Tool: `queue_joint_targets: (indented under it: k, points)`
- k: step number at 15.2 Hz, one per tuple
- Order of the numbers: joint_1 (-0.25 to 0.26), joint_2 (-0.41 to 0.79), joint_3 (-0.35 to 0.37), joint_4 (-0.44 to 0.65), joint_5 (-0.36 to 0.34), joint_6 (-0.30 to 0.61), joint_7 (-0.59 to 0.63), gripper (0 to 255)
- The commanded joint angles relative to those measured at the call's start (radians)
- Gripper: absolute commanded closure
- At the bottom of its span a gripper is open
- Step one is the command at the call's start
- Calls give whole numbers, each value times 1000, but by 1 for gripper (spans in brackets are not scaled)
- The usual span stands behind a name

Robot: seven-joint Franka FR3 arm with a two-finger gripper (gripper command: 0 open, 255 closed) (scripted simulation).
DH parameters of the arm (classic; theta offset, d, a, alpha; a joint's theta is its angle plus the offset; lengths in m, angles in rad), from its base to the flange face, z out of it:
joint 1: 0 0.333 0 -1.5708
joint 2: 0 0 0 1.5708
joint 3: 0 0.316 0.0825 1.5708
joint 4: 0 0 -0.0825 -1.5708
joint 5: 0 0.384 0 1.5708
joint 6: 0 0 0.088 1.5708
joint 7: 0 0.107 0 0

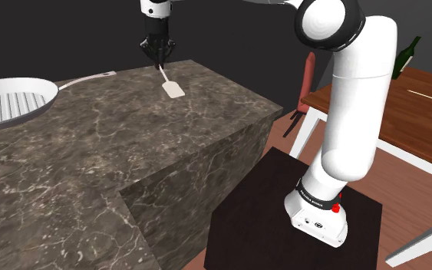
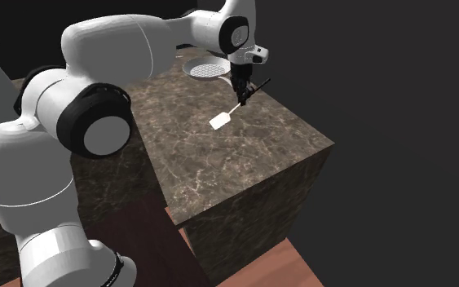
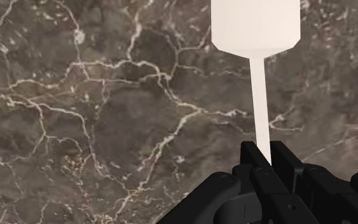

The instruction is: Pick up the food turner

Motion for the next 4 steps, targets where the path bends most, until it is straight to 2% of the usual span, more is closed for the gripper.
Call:
queue_joint_targets:
  k: [1, 4]
  points:
    - [2, 4, 1, 30, -1, -26, 1, 255]
    - [3, 8, 1, 50, -1, -43, 0, 255]
